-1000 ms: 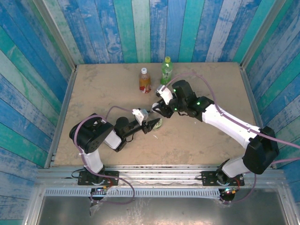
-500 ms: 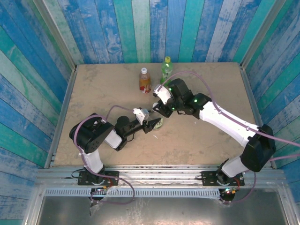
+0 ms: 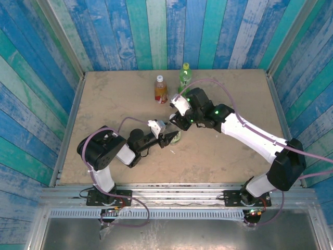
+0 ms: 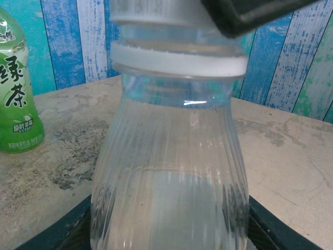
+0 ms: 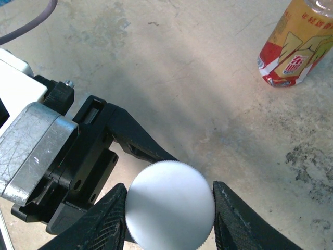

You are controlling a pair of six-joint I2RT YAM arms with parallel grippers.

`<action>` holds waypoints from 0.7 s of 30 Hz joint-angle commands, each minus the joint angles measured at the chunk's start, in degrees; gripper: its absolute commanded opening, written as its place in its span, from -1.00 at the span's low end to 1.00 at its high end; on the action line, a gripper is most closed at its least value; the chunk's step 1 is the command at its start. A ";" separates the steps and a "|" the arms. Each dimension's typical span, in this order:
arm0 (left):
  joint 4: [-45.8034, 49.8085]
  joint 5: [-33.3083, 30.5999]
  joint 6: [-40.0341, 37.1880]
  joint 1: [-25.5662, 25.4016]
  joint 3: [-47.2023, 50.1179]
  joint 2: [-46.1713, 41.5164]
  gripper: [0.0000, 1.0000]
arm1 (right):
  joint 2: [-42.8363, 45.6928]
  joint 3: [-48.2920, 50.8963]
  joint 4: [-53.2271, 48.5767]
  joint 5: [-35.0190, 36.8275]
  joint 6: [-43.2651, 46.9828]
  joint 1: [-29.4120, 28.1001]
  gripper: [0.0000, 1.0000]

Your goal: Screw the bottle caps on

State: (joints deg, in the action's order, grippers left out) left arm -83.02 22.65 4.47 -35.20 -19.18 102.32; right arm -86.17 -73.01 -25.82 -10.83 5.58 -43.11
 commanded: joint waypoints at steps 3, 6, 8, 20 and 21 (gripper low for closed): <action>5.16 -1.71 0.89 0.22 -0.94 1.26 -0.05 | 1.42 0.39 -3.18 -1.36 -0.05 -1.62 0.10; 5.20 -1.66 0.89 0.22 -0.94 1.25 -0.05 | 2.34 0.04 -3.09 -0.21 0.04 -1.62 0.33; 5.42 -1.58 0.89 0.22 -0.97 1.29 -0.05 | 3.23 0.14 -2.93 0.43 0.10 -1.62 0.41; 5.50 -1.38 0.68 0.22 -0.91 1.29 -0.04 | 4.10 0.75 0.58 1.21 -6.26 0.30 -0.03; 5.53 -1.37 0.65 0.22 -0.92 1.22 -0.05 | 3.40 0.12 -0.14 0.76 -6.13 0.52 -0.08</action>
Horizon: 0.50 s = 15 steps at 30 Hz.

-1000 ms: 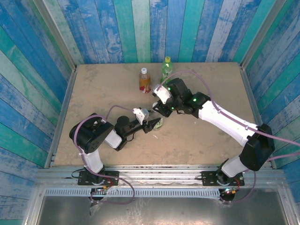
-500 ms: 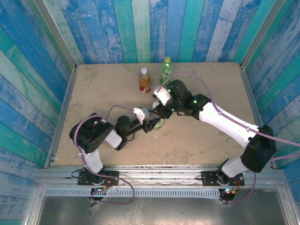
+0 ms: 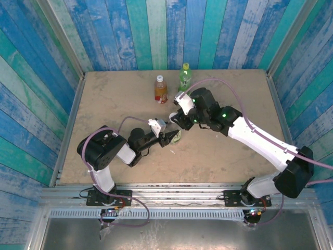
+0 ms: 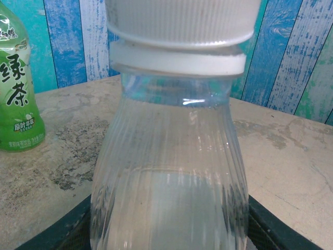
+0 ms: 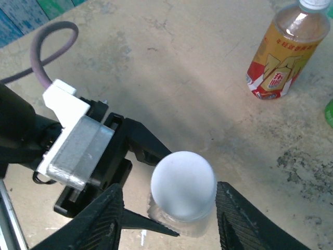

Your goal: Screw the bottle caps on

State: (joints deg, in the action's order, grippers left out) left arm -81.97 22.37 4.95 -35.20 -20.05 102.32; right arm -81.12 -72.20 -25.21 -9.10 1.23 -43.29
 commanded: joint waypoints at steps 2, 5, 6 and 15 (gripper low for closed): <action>4.45 -1.10 0.23 0.21 0.01 1.26 -0.05 | -2.68 -1.92 -2.01 -1.64 -1.62 0.90 -0.09; 4.78 -0.92 0.15 0.22 -0.22 1.27 -0.05 | -3.34 -2.94 -2.65 -1.87 -1.44 0.94 -0.09; 4.76 -0.79 0.13 0.22 -0.28 1.30 -0.04 | -3.47 -3.11 -2.64 -1.74 -1.50 0.97 -0.10; 5.15 -0.29 -0.12 0.19 -0.38 1.20 -0.04 | -4.48 -3.00 -3.35 1.09 -2.85 2.20 -0.23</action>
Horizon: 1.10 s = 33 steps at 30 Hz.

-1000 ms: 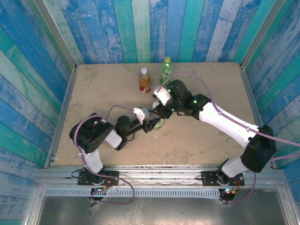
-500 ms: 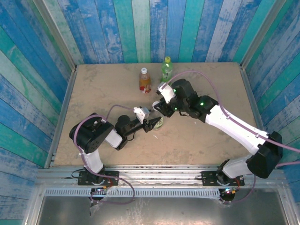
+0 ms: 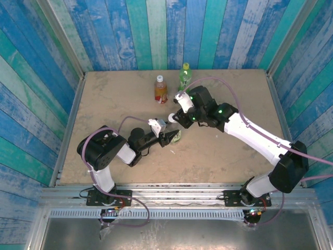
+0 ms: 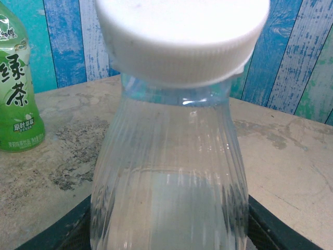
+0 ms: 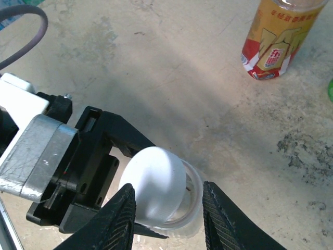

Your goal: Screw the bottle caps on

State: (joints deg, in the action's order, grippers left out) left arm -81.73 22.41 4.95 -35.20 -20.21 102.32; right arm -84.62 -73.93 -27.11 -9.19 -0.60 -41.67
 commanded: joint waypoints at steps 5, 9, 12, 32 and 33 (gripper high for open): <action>5.27 -0.05 -0.28 0.22 -0.39 1.15 -0.04 | -1.81 -1.47 -2.05 1.61 -1.30 0.80 -0.22; 5.42 0.05 -0.29 0.22 -0.41 1.14 -0.04 | -1.95 -1.65 -2.20 3.48 -1.90 1.03 -0.22; 5.61 0.18 -0.40 0.22 -0.46 1.22 -0.04 | -1.78 -1.70 -1.98 4.24 -2.35 1.34 -0.22; 6.08 1.17 -0.91 0.22 -0.45 1.04 -0.07 | -2.97 -3.10 -1.57 3.29 -3.77 2.03 -0.20; 6.11 1.22 -0.91 0.22 -0.45 1.10 -0.06 | -2.54 -3.09 -1.26 3.00 -3.71 1.95 -0.18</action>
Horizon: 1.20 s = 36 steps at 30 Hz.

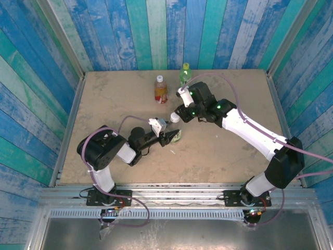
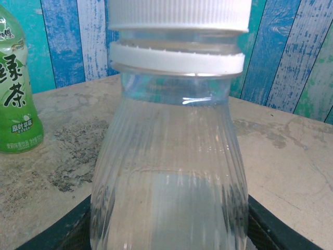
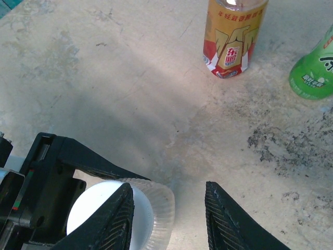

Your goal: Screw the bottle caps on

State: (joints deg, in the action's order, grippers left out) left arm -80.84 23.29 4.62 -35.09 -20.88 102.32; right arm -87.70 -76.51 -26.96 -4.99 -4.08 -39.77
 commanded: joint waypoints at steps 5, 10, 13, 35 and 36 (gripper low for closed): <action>5.34 0.33 -0.58 0.09 0.11 1.11 -0.06 | 2.29 -0.38 0.04 -1.96 -0.13 0.02 -0.07; 5.43 0.35 -0.67 0.11 0.17 0.87 -0.06 | 1.86 1.46 1.24 -3.70 -0.31 0.12 -0.02; 5.53 0.27 -0.67 0.11 0.29 0.83 -0.05 | 1.39 3.28 0.90 -4.27 -0.39 0.05 -0.04; 5.79 0.28 -0.84 0.07 0.64 0.51 -0.06 | -2.49 3.49 -4.16 -18.52 -4.86 3.94 -0.39; 5.89 0.31 -0.82 0.10 0.65 0.49 -0.05 | -2.30 3.75 -4.24 -18.89 -4.97 4.13 -0.41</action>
State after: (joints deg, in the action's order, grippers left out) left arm -80.64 23.31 4.45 -35.09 -20.88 102.30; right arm -87.99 -74.17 -24.43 -20.60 -8.01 -35.90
